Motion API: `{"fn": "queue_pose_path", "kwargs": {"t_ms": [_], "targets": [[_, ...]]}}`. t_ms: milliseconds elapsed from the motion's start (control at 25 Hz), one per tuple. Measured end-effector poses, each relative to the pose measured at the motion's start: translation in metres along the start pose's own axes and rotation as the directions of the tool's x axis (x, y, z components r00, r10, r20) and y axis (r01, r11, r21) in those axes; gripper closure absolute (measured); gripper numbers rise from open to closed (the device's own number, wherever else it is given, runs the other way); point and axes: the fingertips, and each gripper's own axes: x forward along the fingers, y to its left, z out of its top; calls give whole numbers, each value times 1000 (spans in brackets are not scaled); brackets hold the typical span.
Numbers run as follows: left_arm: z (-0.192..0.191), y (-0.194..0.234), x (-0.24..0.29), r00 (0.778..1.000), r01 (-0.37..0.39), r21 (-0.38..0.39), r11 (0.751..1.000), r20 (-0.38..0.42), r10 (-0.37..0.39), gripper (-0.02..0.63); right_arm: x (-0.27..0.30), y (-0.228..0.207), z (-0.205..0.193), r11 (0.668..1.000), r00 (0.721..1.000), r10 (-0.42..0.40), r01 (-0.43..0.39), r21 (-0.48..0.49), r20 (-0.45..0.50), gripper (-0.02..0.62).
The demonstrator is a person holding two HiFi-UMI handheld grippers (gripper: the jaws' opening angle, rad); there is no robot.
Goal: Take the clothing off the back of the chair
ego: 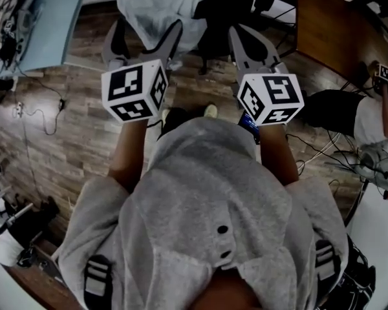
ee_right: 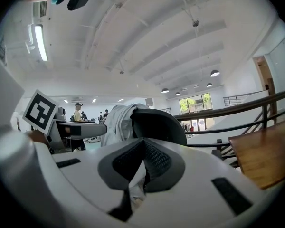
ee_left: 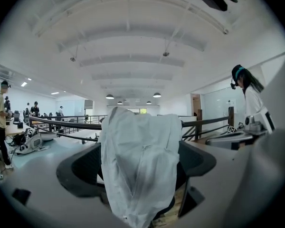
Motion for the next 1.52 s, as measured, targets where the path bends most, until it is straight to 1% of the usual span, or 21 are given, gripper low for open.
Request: {"fn": "queue_pose_path", "kwargs": {"t_ms": [160,280,520,760,880,1040,1160,1200,1240,1320,1400,1440,1520], "targets": [[1,0,13,1000,14,19,1000,-20,-13,77,7,0,0,1000,1000,8,-8,-8,-3,586],[-3,0,26,999,23,24,999,-46,-21,63,11,-1,0,1000,1000,12,-12,-15,-9,586],[-14,6,48,997,31,16,999,-73,-29,54,22,-5,-7,1000,1000,19,-19,-4,-11,586],[-13,10,61,996,31,22,999,-84,-29,54,25,-9,-8,1000,999,31,-31,3,-9,586],[-13,7,70,995,53,30,998,-91,-51,54,24,-12,-6,999,999,33,-33,5,-6,586],[-11,6,77,990,110,12,994,-85,-109,55,26,-12,-2,999,999,34,-34,10,-6,586],[-10,9,75,990,123,6,992,-69,-123,60,30,-8,-4,999,999,45,-45,21,-13,586],[-11,8,75,990,125,2,992,-70,-124,71,30,-9,-5,999,999,46,-46,23,-14,586],[-11,6,74,989,126,-2,992,-74,-126,104,30,-11,-6,999,999,45,-45,24,-14,586],[-9,4,69,989,124,-6,992,-83,-124,202,30,-13,-4,999,999,43,-42,26,-11,586],[-9,5,60,989,112,-6,994,-92,-112,268,27,-12,-3,999,999,41,-40,27,-8,586],[-9,5,57,990,107,-6,994,-96,-107,294,25,-14,-4,999,999,39,-39,27,-8,586],[-9,2,53,989,109,-13,994,-96,-110,326,25,-17,-6,999,999,37,-37,30,-11,586]]}}
